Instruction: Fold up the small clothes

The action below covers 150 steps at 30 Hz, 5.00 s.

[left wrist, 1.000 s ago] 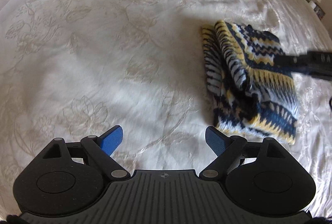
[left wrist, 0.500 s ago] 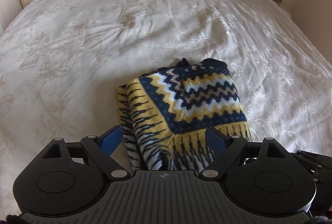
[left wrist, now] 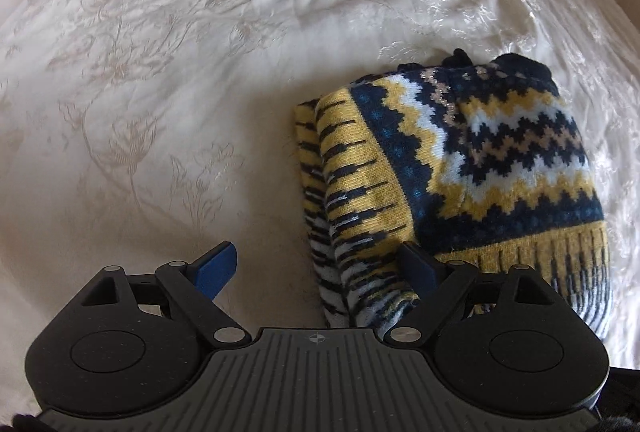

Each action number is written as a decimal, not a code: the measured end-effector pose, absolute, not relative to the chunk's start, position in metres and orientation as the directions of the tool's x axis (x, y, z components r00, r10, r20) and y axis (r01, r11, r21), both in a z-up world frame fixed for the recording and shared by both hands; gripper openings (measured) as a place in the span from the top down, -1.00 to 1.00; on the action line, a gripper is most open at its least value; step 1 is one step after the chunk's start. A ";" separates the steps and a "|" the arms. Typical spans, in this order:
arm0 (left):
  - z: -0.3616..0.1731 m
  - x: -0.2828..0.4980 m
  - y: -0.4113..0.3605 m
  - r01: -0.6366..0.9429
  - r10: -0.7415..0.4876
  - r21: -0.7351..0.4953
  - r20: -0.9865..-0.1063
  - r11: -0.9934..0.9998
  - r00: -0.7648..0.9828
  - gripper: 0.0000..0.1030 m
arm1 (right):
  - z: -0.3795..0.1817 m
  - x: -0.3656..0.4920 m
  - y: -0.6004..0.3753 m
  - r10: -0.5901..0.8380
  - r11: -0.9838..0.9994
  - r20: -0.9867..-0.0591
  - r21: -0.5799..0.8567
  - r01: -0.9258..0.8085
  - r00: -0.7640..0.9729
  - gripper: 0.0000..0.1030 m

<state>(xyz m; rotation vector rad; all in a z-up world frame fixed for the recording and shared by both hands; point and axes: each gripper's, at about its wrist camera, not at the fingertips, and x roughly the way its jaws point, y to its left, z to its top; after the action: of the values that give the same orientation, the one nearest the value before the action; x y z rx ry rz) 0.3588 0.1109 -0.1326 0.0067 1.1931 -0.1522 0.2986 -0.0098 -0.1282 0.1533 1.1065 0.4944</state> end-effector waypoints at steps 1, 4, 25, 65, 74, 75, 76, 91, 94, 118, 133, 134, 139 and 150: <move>-0.134 0.359 0.117 0.098 -0.131 -0.103 -0.927 0.990 0.352 -0.73 | -0.124 0.298 -0.016 0.459 0.882 -0.810 0.367 -0.297 0.364 0.02; -0.136 0.357 0.126 0.078 -0.146 -0.126 -0.923 0.989 0.356 -0.74 | -0.104 0.300 -0.048 0.437 0.898 -0.781 0.358 -0.255 0.446 -0.01; -0.141 0.360 0.152 0.024 -0.282 -0.292 -0.897 0.956 0.341 -0.76 | -0.169 0.443 -0.121 0.281 0.948 -0.856 0.318 0.015 0.433 -0.17; -0.144 0.287 0.076 0.094 -0.765 -0.768 -0.640 0.634 -0.068 0.02 | -0.130 0.246 -0.238 0.577 0.747 -0.746 0.646 0.154 0.332 0.04; -0.128 0.255 0.104 0.038 -0.470 -0.470 -0.868 0.882 0.157 0.00 | -0.124 0.185 -0.270 0.468 0.819 -0.801 0.552 0.157 0.375 -0.39; -0.121 0.252 0.109 0.046 -0.442 -0.442 -0.877 0.896 0.186 0.00 | -0.121 0.181 -0.271 0.460 0.826 -0.799 0.545 0.143 0.387 -0.40; -0.114 0.251 0.112 0.059 -0.416 -0.414 -0.883 0.908 0.216 0.00 | -0.118 0.178 -0.273 0.454 0.833 -0.797 0.539 0.130 0.397 -0.41; -0.072 0.310 0.057 0.194 -0.354 -0.296 -0.790 0.935 0.501 -0.02 | -0.109 0.157 -0.279 0.391 0.890 -0.798 0.454 0.032 0.458 -0.69; -0.088 0.319 0.063 0.154 -0.278 -0.231 -0.817 0.961 0.506 -0.02 | -0.108 0.155 -0.280 0.390 0.894 -0.800 0.447 0.019 0.457 -0.76; -0.144 0.329 0.113 -0.037 -0.178 -0.208 -0.908 0.977 0.380 -0.58 | -0.174 0.249 -0.242 0.253 0.967 -0.929 0.233 -0.105 0.269 -0.98; -0.111 0.278 0.088 0.132 -0.126 -0.074 -0.884 0.988 0.450 -0.53 | -0.131 0.167 -0.245 0.367 0.906 -0.876 0.261 -0.334 0.311 -0.98; -0.114 0.276 0.093 0.106 -0.124 -0.086 -0.887 0.991 0.445 -0.56 | -0.135 0.160 -0.244 0.363 0.900 -0.882 0.249 -0.358 0.300 -0.98; -0.118 0.276 0.114 -0.027 -0.158 -0.187 -0.892 0.982 0.424 -0.56 | -0.143 0.128 -0.233 0.356 0.858 -0.899 0.208 -0.469 0.253 -0.98; -0.053 0.257 0.104 -0.070 -0.102 -0.177 -0.799 0.982 0.593 -0.64 | -0.093 0.122 -0.257 0.432 0.880 -0.792 0.267 -0.392 0.431 -0.99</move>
<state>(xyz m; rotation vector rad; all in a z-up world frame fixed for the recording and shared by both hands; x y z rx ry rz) 0.2573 0.1043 -0.0533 -0.1981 0.9374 -0.0189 0.1218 -0.2574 -0.0926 0.0445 1.0008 0.5140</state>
